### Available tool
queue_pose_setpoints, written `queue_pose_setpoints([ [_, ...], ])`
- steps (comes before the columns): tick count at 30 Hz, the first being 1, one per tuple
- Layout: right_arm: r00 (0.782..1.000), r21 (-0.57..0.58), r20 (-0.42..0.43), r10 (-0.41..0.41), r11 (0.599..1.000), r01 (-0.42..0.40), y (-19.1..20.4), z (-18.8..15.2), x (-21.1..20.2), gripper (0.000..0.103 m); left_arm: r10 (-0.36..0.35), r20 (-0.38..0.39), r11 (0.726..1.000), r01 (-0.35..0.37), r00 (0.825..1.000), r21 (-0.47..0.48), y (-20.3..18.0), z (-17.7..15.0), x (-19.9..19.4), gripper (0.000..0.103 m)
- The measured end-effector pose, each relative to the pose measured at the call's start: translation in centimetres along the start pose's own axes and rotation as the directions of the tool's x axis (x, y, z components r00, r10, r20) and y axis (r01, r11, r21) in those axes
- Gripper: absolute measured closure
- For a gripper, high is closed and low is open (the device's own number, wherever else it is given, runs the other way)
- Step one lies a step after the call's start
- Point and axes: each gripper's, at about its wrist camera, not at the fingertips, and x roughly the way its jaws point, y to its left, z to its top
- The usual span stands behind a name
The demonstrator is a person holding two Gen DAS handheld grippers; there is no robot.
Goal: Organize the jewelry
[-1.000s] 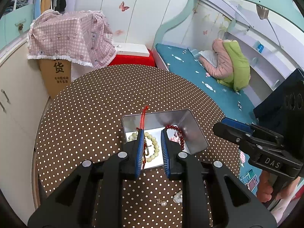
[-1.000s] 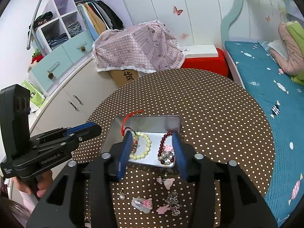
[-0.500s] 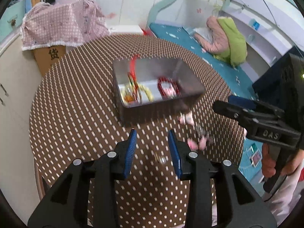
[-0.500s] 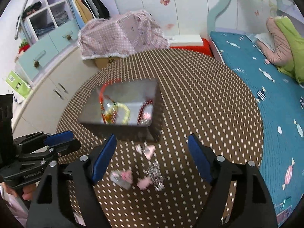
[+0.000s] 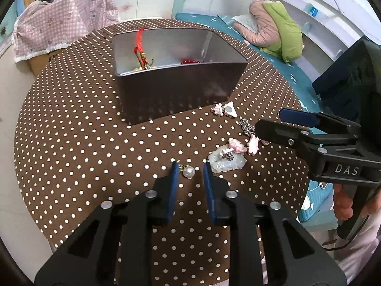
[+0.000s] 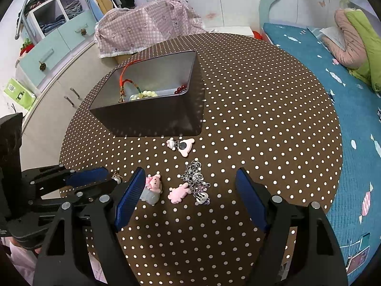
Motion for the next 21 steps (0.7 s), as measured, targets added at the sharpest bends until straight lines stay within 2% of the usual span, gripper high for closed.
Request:
queue_pose_setpoints([
  [2, 1.0, 0.002, -0.004, 0.001, 1.0, -0.001, -0.1, 0.0, 0.1, 0.028, 0.011, -0.002, 1.0, -0.011, 1.0, 0.011, -0.4, 0.1, 0.4, 0.092],
  [3, 1.0, 0.004, -0.006, 0.002, 1.0, -0.002, -0.1, 0.0, 0.2, 0.028, 0.015, -0.006, 1.0, -0.015, 1.0, 0.015, -0.5, 0.1, 0.6, 0.093],
  [10, 1.0, 0.0, -0.006, 0.01, 1.0, -0.01, -0.1, 0.5, 0.6, 0.028, 0.009, -0.003, 1.0, -0.009, 1.0, 0.003, -0.3, 0.4, 0.8, 0.093],
  [18, 1.0, -0.046, 0.008, -0.003, 0.999, 0.004, 0.9, 1.8, 1.8, 0.029, 0.003, 0.051, 0.999, -0.001, 0.999, -0.039, 2.1, 1.1, -0.7, 0.093],
  [20, 1.0, -0.076, 0.014, -0.016, 0.997, 0.017, 1.4, 2.1, 2.5, 0.037, 0.003, 0.062, 0.999, 0.0, 0.998, -0.051, 2.6, 1.3, -0.9, 0.093],
  [21, 1.0, -0.09, 0.012, -0.028, 0.996, 0.029, 1.6, 2.3, 2.9, 0.045, 0.001, 0.068, 0.998, 0.003, 0.998, -0.057, 2.7, 1.4, -1.0, 0.093],
])
